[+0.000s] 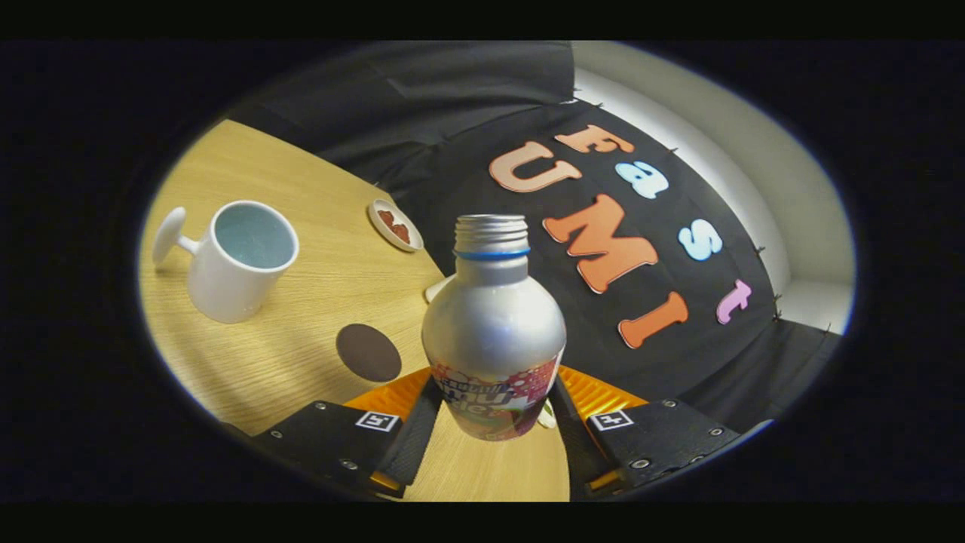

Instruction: Take the bottle from table, then pour the juice into the cup, finally place the bottle on the coaster

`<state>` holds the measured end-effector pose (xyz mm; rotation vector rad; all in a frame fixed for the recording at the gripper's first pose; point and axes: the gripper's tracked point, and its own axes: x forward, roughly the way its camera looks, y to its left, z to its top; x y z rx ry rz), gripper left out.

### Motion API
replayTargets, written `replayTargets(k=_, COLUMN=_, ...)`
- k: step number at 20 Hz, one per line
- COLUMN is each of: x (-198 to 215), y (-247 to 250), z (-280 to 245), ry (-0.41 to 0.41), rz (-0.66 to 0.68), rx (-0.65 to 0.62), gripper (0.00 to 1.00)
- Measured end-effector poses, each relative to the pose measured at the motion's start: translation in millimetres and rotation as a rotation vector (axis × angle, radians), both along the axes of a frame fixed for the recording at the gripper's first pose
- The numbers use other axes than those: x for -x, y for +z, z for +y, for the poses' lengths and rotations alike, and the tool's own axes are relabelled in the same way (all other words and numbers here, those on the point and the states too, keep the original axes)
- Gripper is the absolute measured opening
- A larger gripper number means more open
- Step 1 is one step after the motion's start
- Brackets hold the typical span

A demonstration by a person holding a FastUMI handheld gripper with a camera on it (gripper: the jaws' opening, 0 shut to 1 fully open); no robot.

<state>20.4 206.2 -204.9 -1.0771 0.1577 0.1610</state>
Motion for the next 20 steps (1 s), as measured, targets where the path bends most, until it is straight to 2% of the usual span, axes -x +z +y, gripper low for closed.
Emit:
replayTargets(k=4, x=-5.3, y=-3.2, z=14.7, ry=0.028, rz=-0.028, rx=0.086, gripper=0.77)
replayTargets(k=8, x=-13.3, y=6.6, z=25.9, ry=0.050, rz=-0.118, rx=0.212, gripper=0.77)
replayTargets(k=14, x=-21.9, y=0.7, z=45.7, ry=0.108, rz=-0.181, rx=0.365, gripper=0.77)
replayTargets(k=20, x=-25.7, y=6.2, z=60.3, ry=0.163, rz=-0.274, rx=0.486, gripper=0.76)
